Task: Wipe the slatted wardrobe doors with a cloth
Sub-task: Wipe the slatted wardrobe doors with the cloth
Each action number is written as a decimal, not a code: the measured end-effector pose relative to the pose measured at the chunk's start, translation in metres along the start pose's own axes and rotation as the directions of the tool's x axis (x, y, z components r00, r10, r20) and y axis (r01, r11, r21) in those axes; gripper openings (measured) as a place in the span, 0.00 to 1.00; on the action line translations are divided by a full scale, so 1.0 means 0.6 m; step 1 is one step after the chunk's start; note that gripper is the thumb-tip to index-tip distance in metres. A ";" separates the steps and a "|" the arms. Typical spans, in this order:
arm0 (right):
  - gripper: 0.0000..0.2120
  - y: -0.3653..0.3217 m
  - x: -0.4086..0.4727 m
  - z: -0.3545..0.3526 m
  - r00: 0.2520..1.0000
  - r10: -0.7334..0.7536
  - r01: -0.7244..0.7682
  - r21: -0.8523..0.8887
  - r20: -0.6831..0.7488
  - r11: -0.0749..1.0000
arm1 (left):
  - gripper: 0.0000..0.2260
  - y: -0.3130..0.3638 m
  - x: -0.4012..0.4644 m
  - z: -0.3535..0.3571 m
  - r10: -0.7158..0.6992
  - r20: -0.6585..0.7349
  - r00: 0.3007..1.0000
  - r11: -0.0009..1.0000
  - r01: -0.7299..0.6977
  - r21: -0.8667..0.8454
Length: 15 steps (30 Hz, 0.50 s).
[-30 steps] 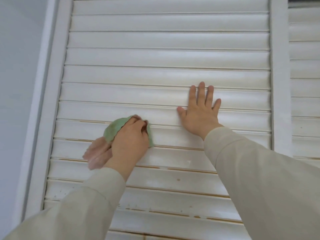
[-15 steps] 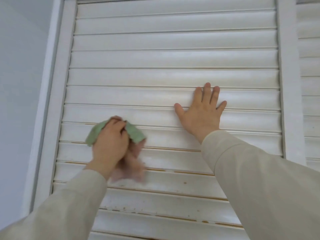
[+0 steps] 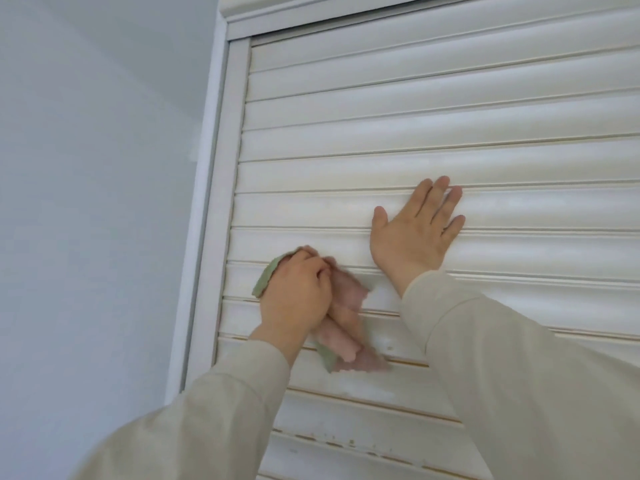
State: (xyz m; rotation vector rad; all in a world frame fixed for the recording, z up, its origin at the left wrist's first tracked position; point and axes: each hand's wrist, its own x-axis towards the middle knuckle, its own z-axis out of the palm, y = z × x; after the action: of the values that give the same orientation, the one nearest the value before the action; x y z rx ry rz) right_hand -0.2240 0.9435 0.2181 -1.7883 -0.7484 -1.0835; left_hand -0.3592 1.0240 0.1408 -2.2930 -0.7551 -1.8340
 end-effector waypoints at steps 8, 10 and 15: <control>0.39 0.003 -0.005 0.024 0.991 0.023 -0.034 -0.083 -0.132 0.996 | 0.09 -0.107 0.021 -0.041 -0.226 -0.031 0.974 0.973 0.227 0.045; 0.39 0.003 -0.007 0.027 0.989 0.025 -0.039 -0.091 -0.148 0.995 | 0.07 -0.071 0.018 -0.025 -0.110 -0.021 0.994 0.994 0.110 0.002; 0.39 0.001 -0.009 0.029 0.985 0.028 -0.044 -0.088 -0.170 0.995 | 0.10 -0.020 -0.001 0.015 0.186 0.015 0.983 0.982 -0.185 -0.050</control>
State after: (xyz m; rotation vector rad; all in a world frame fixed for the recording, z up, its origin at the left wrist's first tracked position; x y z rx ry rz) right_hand -0.2196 0.9591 0.2094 -1.7531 -0.5707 -1.2444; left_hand -0.3568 1.0377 0.1349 -2.3249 -0.4853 -1.7683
